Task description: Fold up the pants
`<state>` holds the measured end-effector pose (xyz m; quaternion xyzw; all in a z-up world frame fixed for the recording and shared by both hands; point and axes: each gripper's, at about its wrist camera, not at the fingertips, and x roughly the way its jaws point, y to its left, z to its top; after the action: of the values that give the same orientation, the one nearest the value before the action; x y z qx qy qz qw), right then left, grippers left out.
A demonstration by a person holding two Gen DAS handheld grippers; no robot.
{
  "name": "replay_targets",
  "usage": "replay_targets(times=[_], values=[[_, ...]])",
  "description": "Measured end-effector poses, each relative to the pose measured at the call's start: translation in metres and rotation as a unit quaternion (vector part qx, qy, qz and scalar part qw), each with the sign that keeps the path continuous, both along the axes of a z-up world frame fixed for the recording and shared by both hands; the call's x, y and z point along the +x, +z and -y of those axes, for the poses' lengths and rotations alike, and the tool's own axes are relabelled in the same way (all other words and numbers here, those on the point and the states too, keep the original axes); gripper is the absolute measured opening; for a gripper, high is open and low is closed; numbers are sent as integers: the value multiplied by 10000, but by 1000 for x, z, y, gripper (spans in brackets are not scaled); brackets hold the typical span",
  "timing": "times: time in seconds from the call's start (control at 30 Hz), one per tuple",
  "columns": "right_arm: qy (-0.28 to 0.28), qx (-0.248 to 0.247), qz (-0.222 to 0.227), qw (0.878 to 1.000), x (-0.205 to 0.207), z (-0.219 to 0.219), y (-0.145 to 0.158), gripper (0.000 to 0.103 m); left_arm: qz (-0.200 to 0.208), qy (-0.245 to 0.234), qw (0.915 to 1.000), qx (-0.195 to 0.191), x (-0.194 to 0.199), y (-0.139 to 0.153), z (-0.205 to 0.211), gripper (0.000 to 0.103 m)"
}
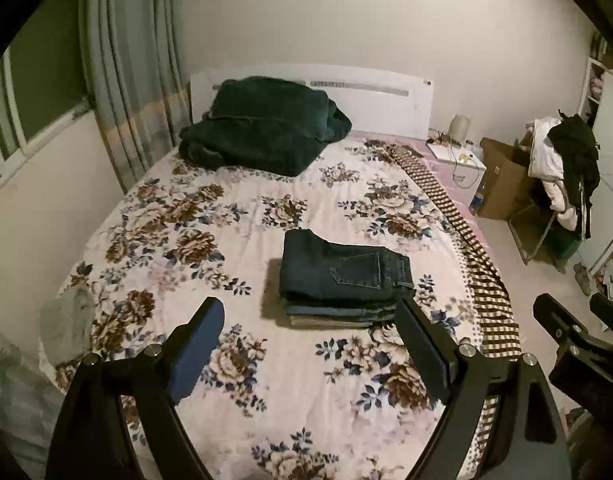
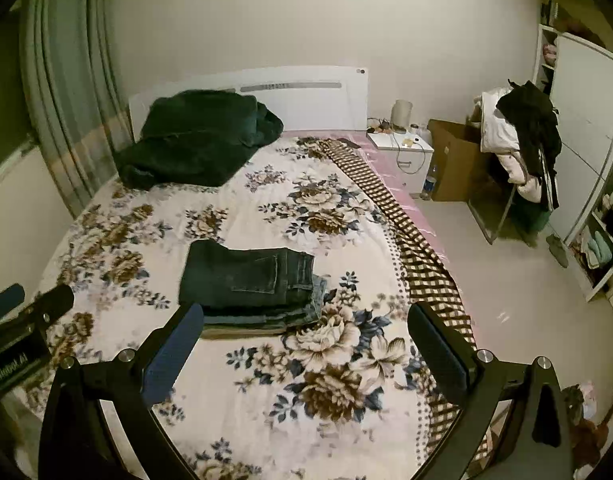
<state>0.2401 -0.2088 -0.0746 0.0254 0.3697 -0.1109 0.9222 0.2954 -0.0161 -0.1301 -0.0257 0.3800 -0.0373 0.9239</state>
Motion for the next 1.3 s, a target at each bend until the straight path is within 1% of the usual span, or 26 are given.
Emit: replay_targets(times=[0.13,0.23,0.33,0.37,0.4,0.43,0.53,0.73,1.1,1.3], values=[[138,-11,136,9998,-51,-6,36,103,115,99,9999,-41,-39,25,-3,87],[208,-73,228,9995,-83,-10,57,103,118,136,9998,-41,-57,37,-3,87],[229,-96,227,9994,-107,-14,71,103,217,114,9997,-62,-73,48,-4,87],[237,-109,221,9994,-113,-15,75,103,229,81,9997,-96,-76,51,-4,92],[239,-113,225,9994,-118,-16,79,103,229,46,9996,-132,-79,53,-4,101],[223,-131,244,9994,-125,-17,83,103,233,25,9996,-158,-81,55,-5,102],[150,-190,254,9994,-136,-18,93,103,281,3,9995,-146,-87,60,-6,102],[51,-186,221,9996,-135,-18,103,103,276,84,9996,-73,-95,61,-16,103],[118,-246,293,9992,-138,-23,115,103,280,122,9995,-24,-99,65,-21,103],[157,-278,263,9991,-136,-30,115,103,287,107,9995,10,-104,67,-24,103]])
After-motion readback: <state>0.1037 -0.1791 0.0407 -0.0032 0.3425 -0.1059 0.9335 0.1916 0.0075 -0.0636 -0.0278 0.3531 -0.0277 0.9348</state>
